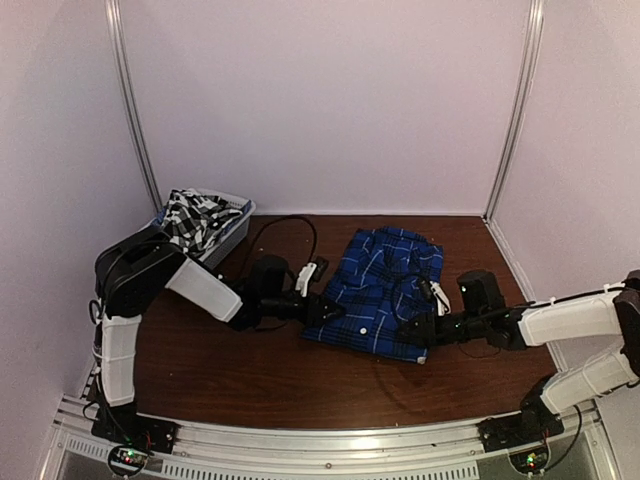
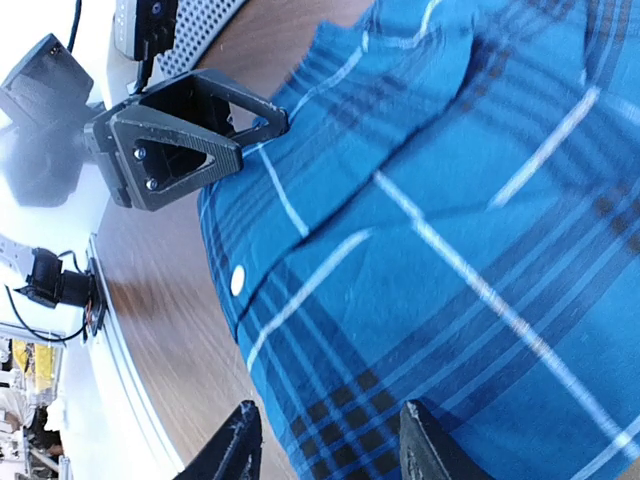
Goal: Fold and stack the long sleeve shirts
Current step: Smooth out the 2/3-rectangle-folded shirt at the center of the board.
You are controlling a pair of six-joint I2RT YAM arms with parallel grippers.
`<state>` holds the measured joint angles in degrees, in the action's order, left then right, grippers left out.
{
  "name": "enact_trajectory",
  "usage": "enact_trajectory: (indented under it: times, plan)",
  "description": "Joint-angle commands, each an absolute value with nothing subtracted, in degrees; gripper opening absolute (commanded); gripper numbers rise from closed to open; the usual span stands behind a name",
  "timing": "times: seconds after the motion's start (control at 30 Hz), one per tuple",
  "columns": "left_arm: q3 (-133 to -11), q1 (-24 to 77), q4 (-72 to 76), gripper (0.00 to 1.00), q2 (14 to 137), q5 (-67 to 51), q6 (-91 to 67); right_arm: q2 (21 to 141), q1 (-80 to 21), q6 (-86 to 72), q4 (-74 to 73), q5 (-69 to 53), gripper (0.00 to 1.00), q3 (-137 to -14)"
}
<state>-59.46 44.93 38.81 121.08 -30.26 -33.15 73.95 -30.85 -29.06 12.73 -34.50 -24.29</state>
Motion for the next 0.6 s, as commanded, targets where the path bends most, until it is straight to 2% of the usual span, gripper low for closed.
enact_trajectory:
  times: [0.0, 0.37, 0.57]
  plan:
    - [-55.4, 47.1, 41.3, 0.51, 120.2, -31.4, -34.0, 74.9, -33.5, -33.7, 18.3, -32.3, 0.48, -20.2]
    - [-53.3, 47.6, 36.1, 0.50, 120.6, -26.5, -33.1, 80.1, -33.7, -33.6, 18.8, -26.5, 0.48, -14.7]
    - [-52.7, 47.6, 33.0, 0.52, 116.0, -24.5, -28.6, 70.2, -34.5, -31.6, 12.4, -25.7, 0.50, -15.1]
